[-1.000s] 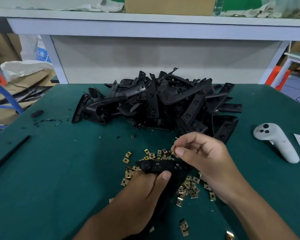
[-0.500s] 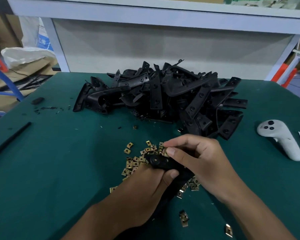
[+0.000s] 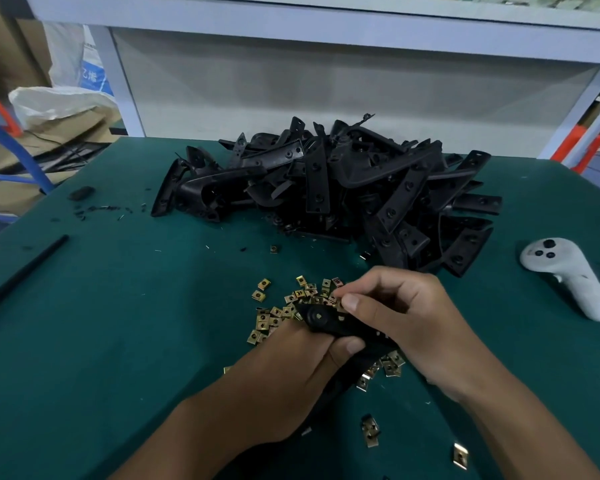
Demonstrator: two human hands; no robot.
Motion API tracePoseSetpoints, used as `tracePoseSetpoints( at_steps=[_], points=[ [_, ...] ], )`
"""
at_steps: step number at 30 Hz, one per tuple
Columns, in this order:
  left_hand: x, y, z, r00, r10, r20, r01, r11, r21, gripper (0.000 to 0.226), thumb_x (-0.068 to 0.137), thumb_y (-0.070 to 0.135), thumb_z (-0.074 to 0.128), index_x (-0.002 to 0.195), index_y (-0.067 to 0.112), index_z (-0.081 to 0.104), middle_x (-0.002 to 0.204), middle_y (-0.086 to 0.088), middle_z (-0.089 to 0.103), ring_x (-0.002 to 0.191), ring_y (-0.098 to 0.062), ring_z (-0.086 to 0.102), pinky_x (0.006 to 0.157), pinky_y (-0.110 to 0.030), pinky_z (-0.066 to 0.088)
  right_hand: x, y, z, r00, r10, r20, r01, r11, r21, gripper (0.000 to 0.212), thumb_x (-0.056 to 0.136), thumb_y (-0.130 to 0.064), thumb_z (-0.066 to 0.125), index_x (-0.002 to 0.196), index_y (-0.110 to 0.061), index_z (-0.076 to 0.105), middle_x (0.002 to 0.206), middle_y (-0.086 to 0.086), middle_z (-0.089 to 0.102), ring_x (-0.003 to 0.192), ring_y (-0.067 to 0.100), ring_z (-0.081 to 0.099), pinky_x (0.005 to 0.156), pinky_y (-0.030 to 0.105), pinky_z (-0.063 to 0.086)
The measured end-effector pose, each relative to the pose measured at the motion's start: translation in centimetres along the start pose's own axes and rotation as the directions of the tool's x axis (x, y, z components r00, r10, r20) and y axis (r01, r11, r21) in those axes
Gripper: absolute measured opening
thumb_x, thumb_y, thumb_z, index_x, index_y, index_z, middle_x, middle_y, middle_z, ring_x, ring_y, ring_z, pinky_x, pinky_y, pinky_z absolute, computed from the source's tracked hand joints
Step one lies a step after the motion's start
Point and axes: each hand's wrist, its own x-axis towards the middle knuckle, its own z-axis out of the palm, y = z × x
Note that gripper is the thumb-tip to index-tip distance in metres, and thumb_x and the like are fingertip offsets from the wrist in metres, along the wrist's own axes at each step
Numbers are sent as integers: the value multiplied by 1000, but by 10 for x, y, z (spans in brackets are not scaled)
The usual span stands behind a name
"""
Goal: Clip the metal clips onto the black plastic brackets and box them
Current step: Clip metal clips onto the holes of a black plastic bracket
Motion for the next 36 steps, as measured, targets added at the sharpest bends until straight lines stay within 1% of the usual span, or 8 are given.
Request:
tracePoseSetpoints(
  at_steps=[7, 12, 20, 23, 26, 29, 32, 36],
  points=[
    [4, -13, 2, 995, 101, -23, -103, 989, -110, 34, 106, 52, 31, 115, 32, 57, 108, 10, 62, 101, -13, 61, 86, -38, 49, -2, 0, 4, 991, -124, -40, 123, 992, -19, 14, 85, -40, 71, 94, -34, 79, 94, -7, 78, 89, 10, 73, 75, 16, 55],
    [6, -19, 3, 990, 136, -40, -141, 979, -150, 43, 105, 57, 30, 117, 26, 58, 108, 4, 63, 98, -17, 63, 85, -44, 51, -4, 4, 8, 977, -200, -70, 191, 975, -111, 11, 86, -36, 70, 92, -35, 79, 92, -12, 77, 90, 9, 74, 74, 14, 54],
    [8, -25, 0, 985, 102, -136, -118, 986, -117, 45, 103, 62, 32, 92, 29, 60, 85, 11, 64, 79, -11, 64, 69, -30, 52, 2, 10, 4, 983, -148, 107, 140, 987, 72, 26, 96, -37, 56, 108, -30, 77, 114, -3, 75, 113, 15, 68, 91, 20, 51],
    [8, -23, -1, 955, 60, -291, -100, 987, -124, 42, 106, 51, 36, 73, 40, 59, 64, 22, 61, 56, 4, 57, 52, -7, 38, 9, 17, -3, 996, -80, 40, 68, 970, 232, 37, 103, -29, 41, 115, -25, 75, 122, 0, 72, 116, 17, 65, 93, 27, 52],
    [9, -18, -10, 905, -78, -418, -29, 969, -244, 46, 101, 55, 37, 64, 47, 63, 47, 21, 50, 41, 3, 46, 44, -7, 30, 12, 30, -10, 990, -26, -135, -1, 981, -193, 26, 104, -26, 51, 110, -34, 74, 110, -17, 71, 104, 3, 63, 82, 19, 48],
    [11, -24, -16, 856, -212, -472, 63, 948, -311, 50, 87, 66, 39, 55, 31, 56, 45, 14, 43, 41, -3, 40, 43, -20, 31, 7, 38, -7, 994, -20, 110, 91, 714, -694, 32, 93, -49, 67, 124, -42, 64, 111, -31, 57, 110, -8, 47, 86, 9, 38],
    [11, -25, -13, 858, -195, -476, 65, 959, -276, 57, 84, 69, 39, 57, 18, 42, 48, 12, 35, 44, -5, 35, 46, -22, 27, 6, 40, -1, 983, -56, 173, 169, 628, -760, 27, 92, -46, 70, 118, -38, 69, 111, -25, 59, 105, -3, 44, 89, 17, 41],
    [10, -22, -8, 886, -157, -436, 49, 968, -247, 52, 96, 68, 39, 59, 32, 48, 46, 14, 38, 42, -5, 37, 44, -16, 27, 6, 35, 0, 989, -84, 119, 145, 634, -760, 10, 97, -30, 67, 104, -35, 72, 101, -24, 64, 99, -1, 48, 84, 16, 41]
  ],
)
